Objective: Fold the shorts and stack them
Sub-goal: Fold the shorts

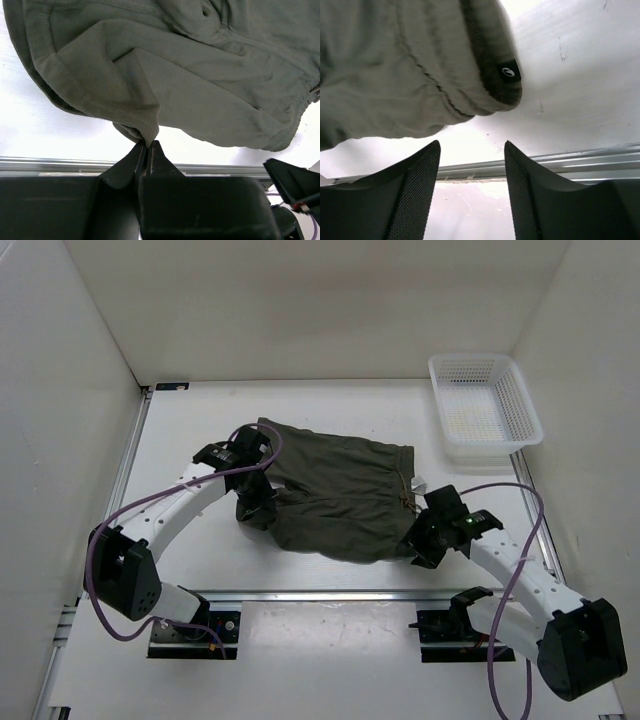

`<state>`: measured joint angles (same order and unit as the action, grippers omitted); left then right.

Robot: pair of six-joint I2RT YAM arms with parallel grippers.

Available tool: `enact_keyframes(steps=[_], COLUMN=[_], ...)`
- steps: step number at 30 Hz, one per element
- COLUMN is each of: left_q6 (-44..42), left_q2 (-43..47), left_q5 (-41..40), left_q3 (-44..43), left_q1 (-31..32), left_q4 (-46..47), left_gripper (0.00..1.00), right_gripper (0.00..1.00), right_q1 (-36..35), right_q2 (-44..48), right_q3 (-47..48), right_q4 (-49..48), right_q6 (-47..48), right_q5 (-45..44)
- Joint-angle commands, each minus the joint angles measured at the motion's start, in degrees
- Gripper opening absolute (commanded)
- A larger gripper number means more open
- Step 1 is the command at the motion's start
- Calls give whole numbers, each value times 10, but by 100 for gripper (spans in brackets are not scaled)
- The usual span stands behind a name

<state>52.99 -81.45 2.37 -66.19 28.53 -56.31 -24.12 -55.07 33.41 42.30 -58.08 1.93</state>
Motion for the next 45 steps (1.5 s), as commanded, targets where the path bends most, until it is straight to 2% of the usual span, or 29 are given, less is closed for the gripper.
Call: enact_keyframes(steps=[1, 5, 11, 22, 24, 25, 29, 37, 45], left_q6=[0, 0, 0, 0, 0, 0, 0, -5, -5], left_q2=[5, 5, 5, 0, -5, -6, -11, -11, -16], left_q5=[-11, -17, -22, -22, -22, -22, -22, -22, -22], left_q3=[-21, -21, -21, -26, -26, -26, -31, -32, -32], left_q1=[3, 3, 3, 3, 3, 3, 3, 3, 3], left_q4=[11, 11, 11, 11, 11, 11, 11, 11, 11], left_gripper=[10, 10, 10, 10, 10, 10, 10, 10, 10], right_gripper=[56, 55, 50, 47, 49, 53, 56, 56, 56], right_q1=[0, -1, -11, -17, -17, -17, -17, -17, -17], right_q2=[-14, 25, 20, 45, 52, 59, 65, 65, -16], right_q3=[-25, -97, -124, -113, -113, -113, -113, -108, -90], right_q4=[-26, -105, -133, -133, -133, -133, -133, -139, -197], right_q6=[-61, -99, -111, -111, -111, -111, -100, -95, -78], right_q5=[21, -20, -80, -126, -126, -126, -137, -137, -163])
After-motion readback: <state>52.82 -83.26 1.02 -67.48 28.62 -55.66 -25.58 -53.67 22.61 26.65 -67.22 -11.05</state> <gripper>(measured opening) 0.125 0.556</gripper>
